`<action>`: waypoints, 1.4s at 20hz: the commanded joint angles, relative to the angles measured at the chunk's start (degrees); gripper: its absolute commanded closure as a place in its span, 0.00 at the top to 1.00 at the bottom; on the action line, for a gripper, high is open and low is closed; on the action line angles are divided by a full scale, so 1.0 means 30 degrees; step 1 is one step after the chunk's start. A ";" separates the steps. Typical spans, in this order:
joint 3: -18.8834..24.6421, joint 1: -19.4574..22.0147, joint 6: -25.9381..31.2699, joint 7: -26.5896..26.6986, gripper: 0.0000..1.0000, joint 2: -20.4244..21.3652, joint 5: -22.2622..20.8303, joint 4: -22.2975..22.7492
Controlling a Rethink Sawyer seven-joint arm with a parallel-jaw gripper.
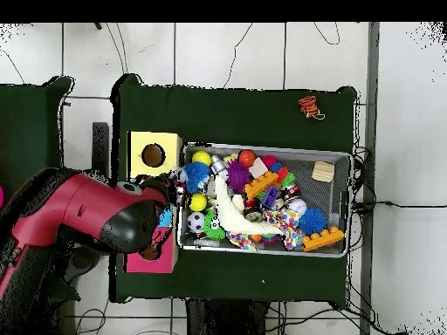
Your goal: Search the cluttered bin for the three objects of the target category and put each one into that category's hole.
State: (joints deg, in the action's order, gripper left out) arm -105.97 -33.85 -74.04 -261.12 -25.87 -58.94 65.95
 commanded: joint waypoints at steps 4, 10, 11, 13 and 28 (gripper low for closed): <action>-0.0192 0.0725 -0.1601 -0.5480 0.00 -0.1443 0.1765 -0.0696; -0.1292 0.0779 -0.2483 -0.5667 0.00 -0.2033 0.1914 -0.0305; -0.1460 0.0794 -0.2653 -0.5714 0.00 -0.2117 0.1938 -0.0217; -0.1757 0.0838 -0.2892 -0.5812 0.00 -0.2271 0.1989 -0.0098; -0.4025 0.1451 -0.5064 -0.6132 0.00 -0.2775 0.2303 0.0317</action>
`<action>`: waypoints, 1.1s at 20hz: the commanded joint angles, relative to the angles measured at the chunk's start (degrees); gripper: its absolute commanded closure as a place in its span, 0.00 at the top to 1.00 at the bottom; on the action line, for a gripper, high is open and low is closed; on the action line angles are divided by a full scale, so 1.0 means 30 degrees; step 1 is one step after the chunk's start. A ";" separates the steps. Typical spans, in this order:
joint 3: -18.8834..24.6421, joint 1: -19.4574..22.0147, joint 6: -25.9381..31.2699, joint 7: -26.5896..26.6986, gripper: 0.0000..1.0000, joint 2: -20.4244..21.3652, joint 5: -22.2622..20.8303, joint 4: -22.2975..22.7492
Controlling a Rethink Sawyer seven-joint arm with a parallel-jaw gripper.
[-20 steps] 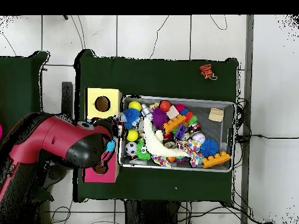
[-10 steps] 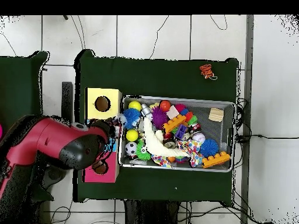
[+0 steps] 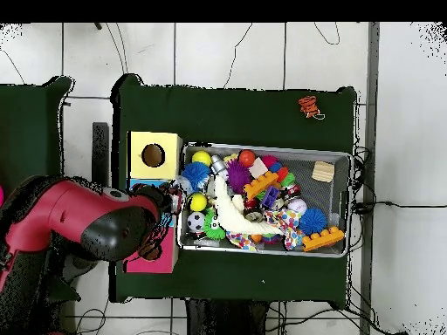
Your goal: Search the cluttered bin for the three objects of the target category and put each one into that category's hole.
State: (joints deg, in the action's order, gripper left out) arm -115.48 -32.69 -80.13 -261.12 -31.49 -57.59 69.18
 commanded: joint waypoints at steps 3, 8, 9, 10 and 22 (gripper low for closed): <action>-0.1118 0.1145 -0.3343 -0.6231 0.00 -0.0952 0.1898 -0.0683; -0.0671 0.0948 -0.3110 -0.6343 0.00 -0.0828 0.1892 -0.0763; -0.0331 0.0787 -0.2900 -0.6372 0.00 -0.0707 0.1864 -0.0805; -0.0134 0.0711 -0.2792 -0.6377 0.00 -0.0627 0.1850 -0.0863; 0.0070 0.0420 -0.2542 -0.6561 0.00 -0.0654 0.1829 -0.0711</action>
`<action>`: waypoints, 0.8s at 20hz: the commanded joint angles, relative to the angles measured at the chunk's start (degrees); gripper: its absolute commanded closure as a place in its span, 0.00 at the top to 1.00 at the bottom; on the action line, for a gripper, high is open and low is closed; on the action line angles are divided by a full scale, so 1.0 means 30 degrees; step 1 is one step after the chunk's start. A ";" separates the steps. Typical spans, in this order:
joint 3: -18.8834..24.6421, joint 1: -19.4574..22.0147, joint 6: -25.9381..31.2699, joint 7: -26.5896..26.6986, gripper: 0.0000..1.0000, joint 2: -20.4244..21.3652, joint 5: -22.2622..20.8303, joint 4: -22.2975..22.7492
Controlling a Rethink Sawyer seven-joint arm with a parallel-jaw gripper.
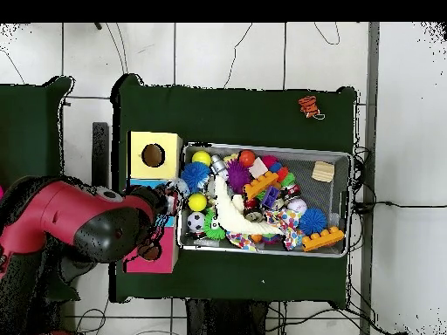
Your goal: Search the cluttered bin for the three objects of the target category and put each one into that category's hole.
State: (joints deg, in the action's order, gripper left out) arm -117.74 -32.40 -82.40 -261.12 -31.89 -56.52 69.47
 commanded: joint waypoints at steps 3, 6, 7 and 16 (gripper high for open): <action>0.0741 0.0341 -0.1881 -0.6631 0.00 -0.0533 0.1486 -0.0784; 0.0626 0.0391 -0.1975 -0.6700 0.00 -0.0576 0.1505 -0.0753; 0.0615 0.0393 -0.1989 -0.6720 0.00 -0.0583 0.1506 -0.0740; 0.1119 0.0113 -0.1403 -0.6840 0.00 -0.0467 0.1463 -0.0771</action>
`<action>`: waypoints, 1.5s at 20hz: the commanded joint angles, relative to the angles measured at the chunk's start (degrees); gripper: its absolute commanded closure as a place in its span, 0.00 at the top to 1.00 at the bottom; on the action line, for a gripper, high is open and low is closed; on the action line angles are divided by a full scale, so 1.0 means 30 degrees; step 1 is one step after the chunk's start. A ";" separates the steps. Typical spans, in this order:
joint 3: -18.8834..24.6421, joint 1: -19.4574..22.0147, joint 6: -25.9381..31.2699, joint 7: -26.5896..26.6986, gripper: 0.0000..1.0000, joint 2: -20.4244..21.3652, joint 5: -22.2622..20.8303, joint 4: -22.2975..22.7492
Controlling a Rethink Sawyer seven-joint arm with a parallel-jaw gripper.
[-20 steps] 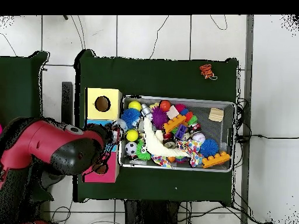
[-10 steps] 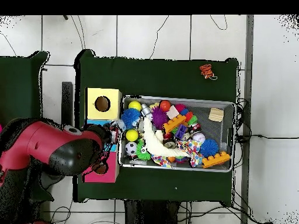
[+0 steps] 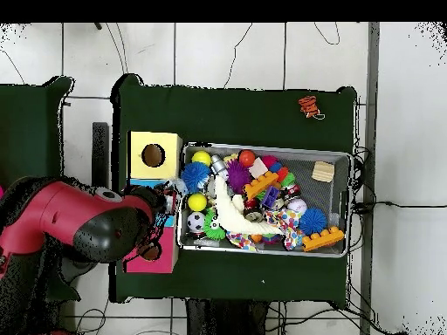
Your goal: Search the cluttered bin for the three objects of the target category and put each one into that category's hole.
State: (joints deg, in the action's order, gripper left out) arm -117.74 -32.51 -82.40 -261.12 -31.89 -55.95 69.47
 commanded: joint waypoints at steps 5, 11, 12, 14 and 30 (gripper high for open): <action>0.0924 0.0181 -0.1503 -0.6953 0.00 -0.0538 0.1292 -0.0658; 0.0538 0.0289 -0.1765 -0.7063 0.00 -0.0727 0.1340 -0.0545; 0.0527 0.0282 -0.1769 -0.7088 0.00 -0.0740 0.1342 -0.0528; 0.0482 0.0280 -0.1788 -0.7132 0.00 -0.0768 0.1348 -0.0499; 0.0603 0.0150 -0.1427 -0.7438 0.00 -0.0814 0.1338 -0.0317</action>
State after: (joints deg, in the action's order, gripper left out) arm -117.81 -32.63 -82.40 -261.12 -32.31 -55.79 72.09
